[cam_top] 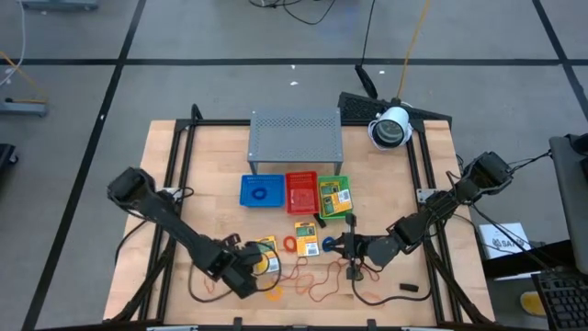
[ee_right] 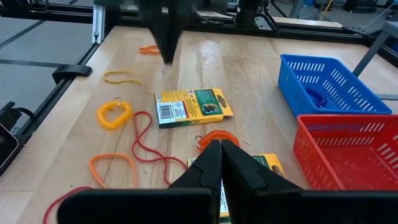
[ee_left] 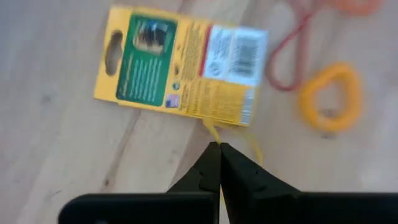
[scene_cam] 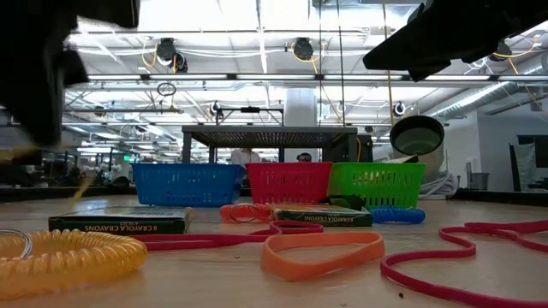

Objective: Pick & Place Office Desk Supplies
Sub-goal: Put the yellow rubber band into the red bin

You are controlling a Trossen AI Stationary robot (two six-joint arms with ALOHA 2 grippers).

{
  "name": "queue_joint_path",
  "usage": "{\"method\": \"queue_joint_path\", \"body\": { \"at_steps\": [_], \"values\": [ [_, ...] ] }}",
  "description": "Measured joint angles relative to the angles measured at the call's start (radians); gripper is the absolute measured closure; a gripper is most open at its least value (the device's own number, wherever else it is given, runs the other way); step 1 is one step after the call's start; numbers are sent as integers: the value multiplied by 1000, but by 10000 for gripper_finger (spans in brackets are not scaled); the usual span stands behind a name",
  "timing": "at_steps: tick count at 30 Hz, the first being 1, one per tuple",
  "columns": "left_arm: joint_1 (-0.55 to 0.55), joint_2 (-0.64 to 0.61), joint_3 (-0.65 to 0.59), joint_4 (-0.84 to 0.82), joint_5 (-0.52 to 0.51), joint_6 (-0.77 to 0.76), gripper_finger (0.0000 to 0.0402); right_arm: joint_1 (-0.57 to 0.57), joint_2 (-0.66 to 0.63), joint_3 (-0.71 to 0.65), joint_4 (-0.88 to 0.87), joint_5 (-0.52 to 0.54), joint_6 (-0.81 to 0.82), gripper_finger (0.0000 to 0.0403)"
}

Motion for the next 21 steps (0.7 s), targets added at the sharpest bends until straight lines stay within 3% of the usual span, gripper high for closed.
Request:
{"method": "queue_joint_path", "body": {
  "at_steps": [10,15,21],
  "values": [
    [21,-295,5,17,-286,241,398,0,0,0,0,8,0,403],
    [91,-373,6,48,-377,432,399,0,-7,0,0,141,-11,403],
    [221,-384,6,128,-389,698,399,-2,-56,0,42,281,-86,403]
  ]
}}
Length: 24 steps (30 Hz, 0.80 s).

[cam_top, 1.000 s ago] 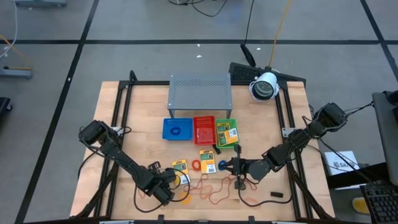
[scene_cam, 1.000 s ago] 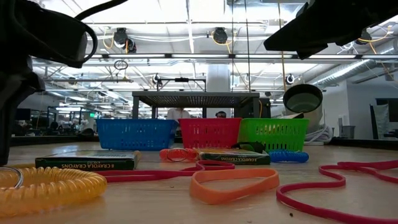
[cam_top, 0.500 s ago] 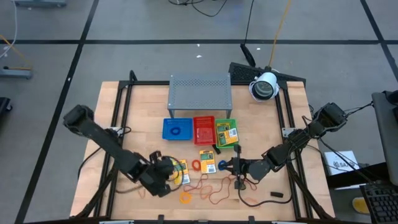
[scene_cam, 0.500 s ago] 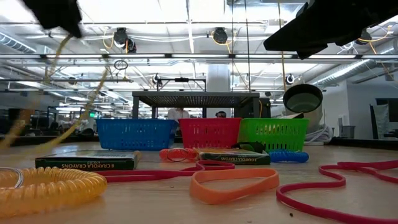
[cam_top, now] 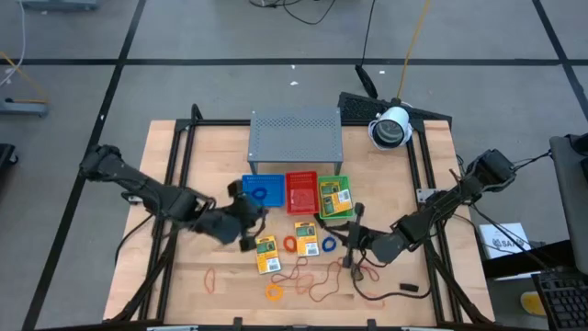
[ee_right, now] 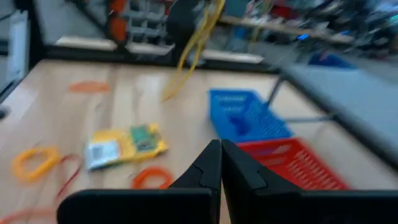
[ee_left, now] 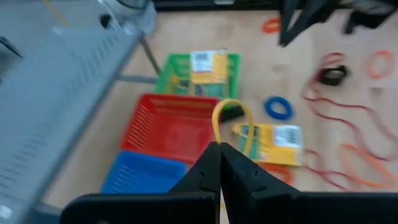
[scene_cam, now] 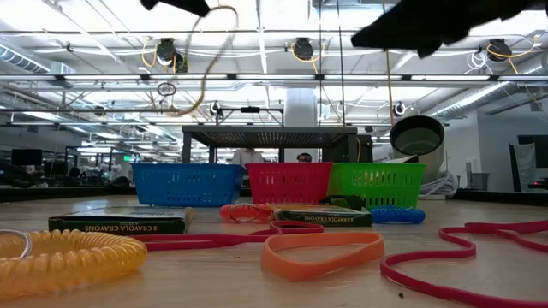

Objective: Pick & Place Office Desk Supplies
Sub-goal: Put the yellow rubber band into the red bin

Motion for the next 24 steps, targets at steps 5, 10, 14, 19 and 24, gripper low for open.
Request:
{"method": "queue_joint_path", "body": {
  "at_steps": [5,10,14,19,24],
  "values": [
    [115,0,0,47,0,158,399,-29,-77,0,145,81,-132,403],
    [203,0,0,127,7,282,398,-76,-167,0,304,88,-338,403],
    [256,0,0,199,80,341,399,-103,-206,0,305,89,-425,403],
    [304,0,0,285,189,369,400,-158,-206,0,214,87,-440,403],
    [348,39,1,363,280,414,398,-237,-206,0,85,87,-377,403]
  ]
}}
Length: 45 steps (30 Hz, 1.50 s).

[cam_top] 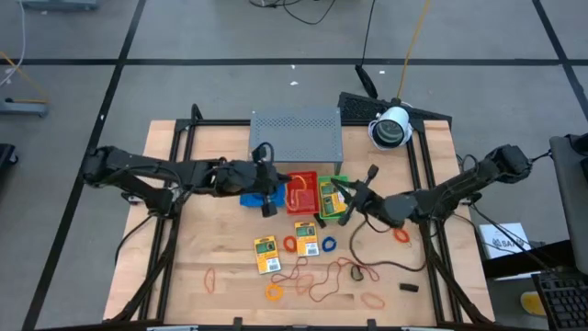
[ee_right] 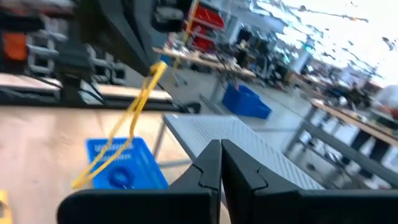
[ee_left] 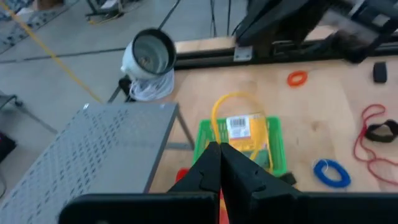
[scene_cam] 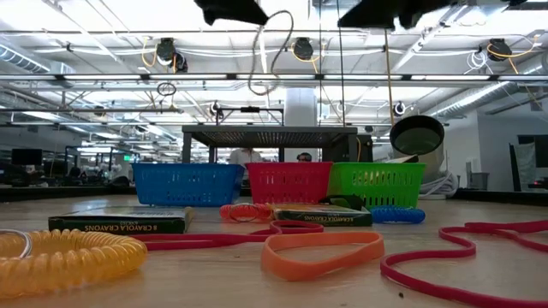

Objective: Pick & Place Office Desk Supplies
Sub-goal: Put the yellow rubber band into the red bin, then put the orange spring keychain into the blue bin

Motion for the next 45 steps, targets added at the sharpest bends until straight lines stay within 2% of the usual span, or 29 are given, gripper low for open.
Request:
{"method": "queue_joint_path", "body": {
  "at_steps": [6,13,18,24,29,33,40,42,45],
  "values": [
    [66,69,0,7,47,22,389,-59,0,0,-119,-1,100,403],
    [123,135,0,41,59,21,362,-70,0,0,-130,-5,111,403],
    [131,158,0,38,128,3,322,-70,0,0,-136,-4,110,403],
    [129,168,0,27,128,-9,253,-70,0,0,-139,-9,110,403],
    [129,168,0,19,128,-31,200,-75,0,0,-133,-103,109,403],
    [127,168,0,15,131,-43,170,-83,0,0,-131,-135,126,403],
    [107,168,0,-28,226,-195,147,-83,0,0,-131,-138,126,403],
    [95,168,0,-65,270,-229,151,-83,-1,0,-135,-192,118,403],
    [64,168,0,-111,325,-261,161,-83,-9,1,-138,-362,106,403]
  ]
}}
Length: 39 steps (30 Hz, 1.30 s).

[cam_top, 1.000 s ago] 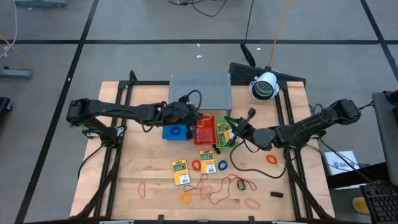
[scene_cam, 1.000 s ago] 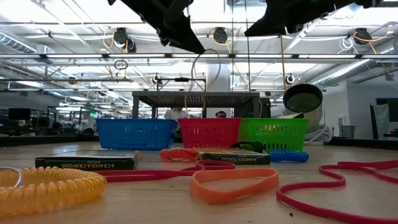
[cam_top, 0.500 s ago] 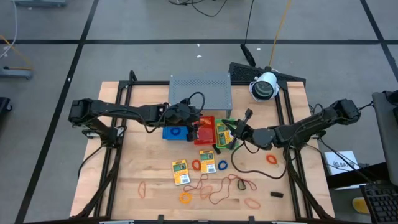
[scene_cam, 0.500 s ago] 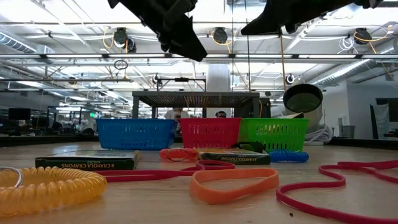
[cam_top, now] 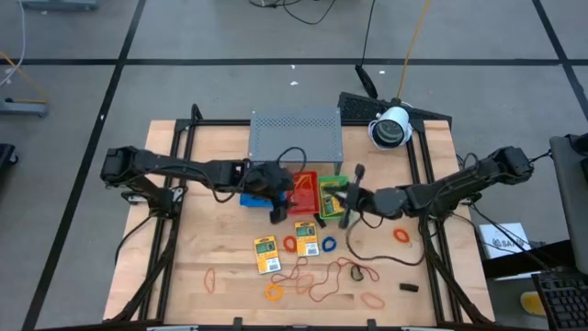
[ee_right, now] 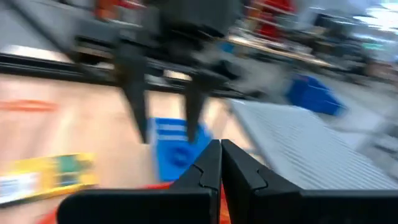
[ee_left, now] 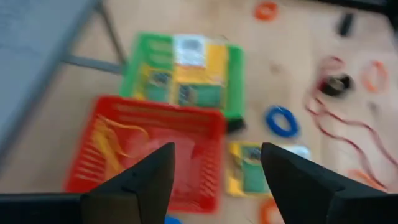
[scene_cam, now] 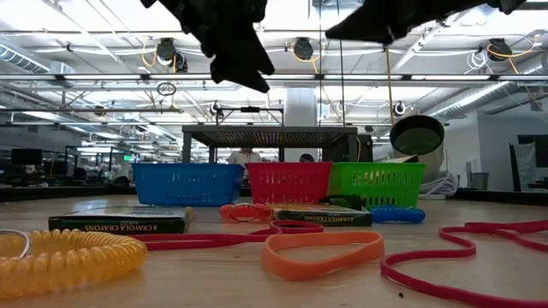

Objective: Pick & Place Office Desk Supplies
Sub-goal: Put the orange spring keychain into the blue bin

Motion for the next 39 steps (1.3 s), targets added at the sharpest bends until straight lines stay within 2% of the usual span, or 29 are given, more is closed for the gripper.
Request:
{"method": "queue_joint_path", "body": {
  "at_steps": [5,7,11,15,19,22,25,39],
  "values": [
    [-100,1,0,10,117,20,182,8,-1,54,-54,-213,29,403],
    [-156,14,0,26,127,19,190,28,-1,86,-104,-242,45,403],
    [-277,65,0,37,123,-44,203,66,0,101,-131,-235,50,403],
    [-382,144,0,66,68,-126,209,82,0,101,-96,-187,86,403],
    [-444,222,0,143,-103,-165,210,81,0,101,-94,-188,120,403],
    [-464,270,0,163,-216,-167,210,81,0,101,-93,-188,121,403],
    [-464,308,0,145,-272,-162,211,81,0,101,-86,-188,107,403],
    [-411,389,0,140,-272,-103,210,72,0,101,-101,-188,45,403]
  ]
}}
